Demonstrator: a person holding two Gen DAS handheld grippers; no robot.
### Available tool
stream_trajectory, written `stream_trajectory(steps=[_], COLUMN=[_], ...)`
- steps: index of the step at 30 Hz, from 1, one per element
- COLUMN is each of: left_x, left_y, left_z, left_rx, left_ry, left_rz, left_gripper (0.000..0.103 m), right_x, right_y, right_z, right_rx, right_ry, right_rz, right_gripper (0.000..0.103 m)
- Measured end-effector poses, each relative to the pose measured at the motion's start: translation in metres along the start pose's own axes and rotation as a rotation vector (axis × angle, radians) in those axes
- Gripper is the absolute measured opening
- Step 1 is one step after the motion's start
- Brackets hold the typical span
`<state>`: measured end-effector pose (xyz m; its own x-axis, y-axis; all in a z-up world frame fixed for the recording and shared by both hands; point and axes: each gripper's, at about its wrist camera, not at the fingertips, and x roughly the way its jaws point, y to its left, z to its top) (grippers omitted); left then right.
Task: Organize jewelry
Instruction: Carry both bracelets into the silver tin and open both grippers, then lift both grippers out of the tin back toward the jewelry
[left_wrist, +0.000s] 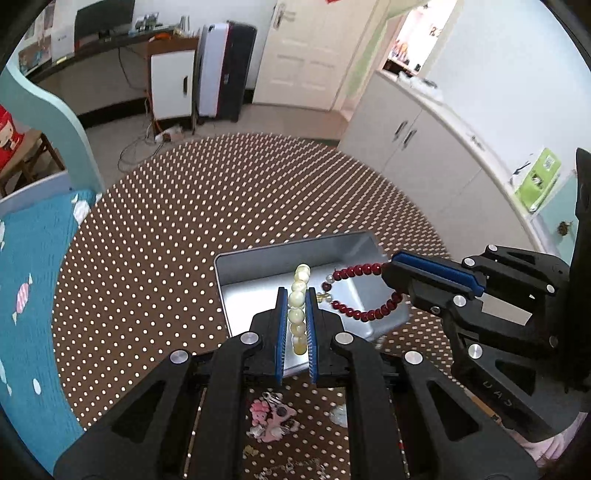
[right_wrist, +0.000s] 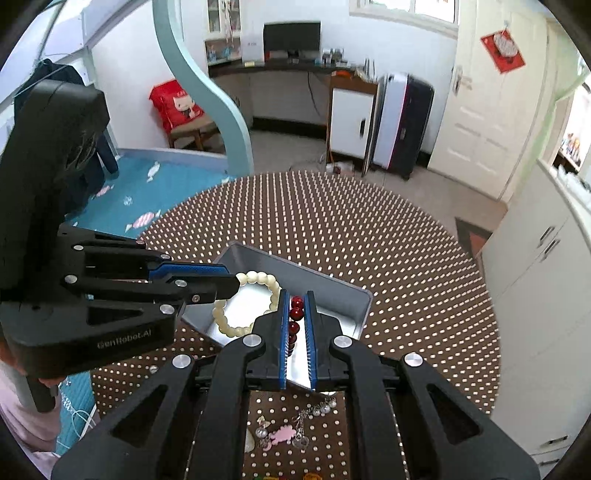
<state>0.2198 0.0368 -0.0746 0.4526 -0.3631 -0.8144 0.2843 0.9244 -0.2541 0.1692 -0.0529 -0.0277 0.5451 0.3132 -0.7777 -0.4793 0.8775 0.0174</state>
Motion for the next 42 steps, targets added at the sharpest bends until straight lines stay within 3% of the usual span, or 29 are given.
stream_trajectory(steps=[9,12,14,16,20,32,36,39,42], left_x=[0.037,0.038,0.034,0.029,0.017,-0.002,-0.013,-0.019,-0.022], left_y=[0.010,0.008,0.003,-0.001,-0.007,-0.005,0.000,0.008,0.016], left_z=[0.000,0.000,-0.002,-0.005,-0.006,-0.026,-0.038,-0.048,-0.060], left_rx=[0.002,0.020,0.038,0.051,0.061,0.044,0.028,0.010,-0.024], left_ry=[0.062,0.073,0.063,0.046,0.024,0.003,-0.009,-0.012,0.000], left_rz=[0.050,0.061,0.054,0.090,0.117,0.164,0.177,0.195,0.208], left_gripper=[0.010,0.018,0.029,0.046,0.053,0.055,0.076,0.077,0.082], right_x=[0.041,0.042,0.036,0.028,0.014,-0.006,-0.016,-0.023,-0.029], right_y=[-0.002,-0.005,-0.007,-0.007,-0.014,-0.026,-0.025,-0.024,-0.021], right_z=[-0.003,-0.003,-0.003,-0.003,-0.007,-0.023,-0.031,-0.041,-0.050], right_rx=[0.018,0.028,0.038,0.036,0.044,0.081,0.089,0.107,0.116], right_ry=[0.106,0.103,0.085,0.060,0.027,0.006,-0.013,-0.023,-0.046], right_rz=[0.004,-0.018,-0.031,-0.063,-0.108,-0.121,-0.145,-0.176,-0.229], right_gripper=[0.007,0.008,0.014,0.029,0.044,0.046,0.065,0.088,0.093])
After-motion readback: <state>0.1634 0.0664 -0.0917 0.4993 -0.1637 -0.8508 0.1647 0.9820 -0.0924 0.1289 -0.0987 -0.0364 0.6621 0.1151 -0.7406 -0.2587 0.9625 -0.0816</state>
